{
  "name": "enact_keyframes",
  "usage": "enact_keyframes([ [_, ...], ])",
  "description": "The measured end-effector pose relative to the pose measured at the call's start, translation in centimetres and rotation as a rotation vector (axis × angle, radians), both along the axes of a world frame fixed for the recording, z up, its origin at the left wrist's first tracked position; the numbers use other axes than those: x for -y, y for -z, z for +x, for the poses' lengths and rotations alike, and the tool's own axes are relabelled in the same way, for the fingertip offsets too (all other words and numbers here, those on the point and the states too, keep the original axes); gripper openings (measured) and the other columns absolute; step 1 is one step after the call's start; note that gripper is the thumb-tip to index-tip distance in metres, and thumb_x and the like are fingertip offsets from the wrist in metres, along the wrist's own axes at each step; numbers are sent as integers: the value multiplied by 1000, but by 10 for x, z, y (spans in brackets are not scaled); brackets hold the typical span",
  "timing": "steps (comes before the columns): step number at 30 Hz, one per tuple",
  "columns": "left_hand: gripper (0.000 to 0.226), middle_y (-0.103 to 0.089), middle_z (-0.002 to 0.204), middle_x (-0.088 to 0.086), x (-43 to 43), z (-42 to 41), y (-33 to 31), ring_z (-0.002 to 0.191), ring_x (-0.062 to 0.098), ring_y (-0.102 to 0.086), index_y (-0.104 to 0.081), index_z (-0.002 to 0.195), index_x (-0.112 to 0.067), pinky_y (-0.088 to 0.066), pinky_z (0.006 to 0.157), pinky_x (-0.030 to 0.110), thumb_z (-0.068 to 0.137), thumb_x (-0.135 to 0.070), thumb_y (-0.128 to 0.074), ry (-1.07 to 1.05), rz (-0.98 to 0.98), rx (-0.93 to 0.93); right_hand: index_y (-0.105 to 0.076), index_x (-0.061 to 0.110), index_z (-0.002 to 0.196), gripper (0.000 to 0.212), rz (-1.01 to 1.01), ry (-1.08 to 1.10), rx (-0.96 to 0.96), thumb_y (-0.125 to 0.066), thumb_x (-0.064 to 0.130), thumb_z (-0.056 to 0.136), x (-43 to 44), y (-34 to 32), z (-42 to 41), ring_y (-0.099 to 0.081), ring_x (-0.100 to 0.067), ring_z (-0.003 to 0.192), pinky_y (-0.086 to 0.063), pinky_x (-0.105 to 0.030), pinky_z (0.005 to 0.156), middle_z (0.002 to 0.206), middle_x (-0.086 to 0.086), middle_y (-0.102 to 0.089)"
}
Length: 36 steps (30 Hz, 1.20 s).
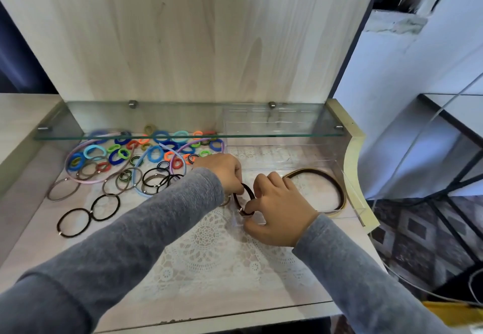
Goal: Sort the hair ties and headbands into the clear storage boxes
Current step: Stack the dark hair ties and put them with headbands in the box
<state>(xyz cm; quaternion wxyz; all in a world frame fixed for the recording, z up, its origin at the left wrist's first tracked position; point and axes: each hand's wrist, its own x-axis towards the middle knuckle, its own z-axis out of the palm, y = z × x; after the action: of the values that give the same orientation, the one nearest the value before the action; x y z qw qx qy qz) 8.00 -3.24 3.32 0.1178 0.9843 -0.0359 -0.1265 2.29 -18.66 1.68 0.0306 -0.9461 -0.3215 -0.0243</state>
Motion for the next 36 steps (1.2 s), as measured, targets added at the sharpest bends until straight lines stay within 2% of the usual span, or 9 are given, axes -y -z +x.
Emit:
enact_keyframes([
  [11,15,-66,79,-15,5,1,5,82,9,-60,-72,73,-31,-45,70,28,66,-43,-79,-6,16,-9,-66,35,97,49,-66,-24,-54,-30,58,74,-1,1,6,-34,-19,92,-35,-37,84,94,3,-39],
  [17,7,-66,92,-18,4,-3,6,88,8,-58,-72,73,-38,-50,74,28,69,-42,-77,17,32,-44,-65,35,92,60,-19,24,-170,-16,58,66,2,-2,8,-36,-16,90,-34,-34,84,93,6,-46],
  [19,13,-63,94,-19,3,-4,5,91,8,-56,-73,80,-39,-45,74,27,69,-45,-76,20,23,-40,-64,31,94,50,105,84,-284,-23,51,72,7,-7,14,-43,-16,89,-40,-35,84,93,5,-52],
  [21,23,-59,92,-20,1,-7,3,91,8,-53,-73,87,-40,-40,76,28,68,-52,-76,24,12,-42,-63,22,93,29,307,185,-405,-37,29,84,11,-10,21,-53,-17,87,-47,-38,82,92,2,-59],
  [24,25,-57,92,-20,-1,-11,2,91,7,-51,-72,90,-41,-38,77,29,70,-55,-73,26,8,-38,-63,20,92,25,440,333,-465,-42,9,87,17,-9,31,-59,-14,83,-50,-25,72,93,2,-63],
  [26,21,-60,100,-18,-1,-12,3,93,9,-53,-71,89,-41,-41,80,30,72,-53,-71,20,13,-23,-65,21,96,22,407,355,-485,-46,11,88,17,-7,34,-58,-9,78,-44,-15,63,90,5,-61],
  [28,20,-58,102,-15,-1,-14,3,95,11,-52,-70,88,-41,-43,87,35,72,-54,-69,15,30,-13,-67,18,102,20,350,336,-498,-52,15,88,14,-4,36,-56,-7,78,-40,-13,63,89,7,-60],
  [31,22,-51,95,-12,0,-16,3,93,13,-49,-64,82,-40,-41,96,41,71,-58,-68,4,59,12,-68,19,100,17,323,317,-509,-62,24,85,8,-2,37,-59,-9,80,-43,-17,69,87,7,-62],
  [36,16,-43,83,-11,0,-19,-2,90,15,-46,-59,75,-35,-34,90,38,76,-50,-66,12,106,79,-69,21,95,14,337,301,-485,-67,26,82,-2,2,40,-61,-11,81,-53,-26,76,86,6,-63],
])
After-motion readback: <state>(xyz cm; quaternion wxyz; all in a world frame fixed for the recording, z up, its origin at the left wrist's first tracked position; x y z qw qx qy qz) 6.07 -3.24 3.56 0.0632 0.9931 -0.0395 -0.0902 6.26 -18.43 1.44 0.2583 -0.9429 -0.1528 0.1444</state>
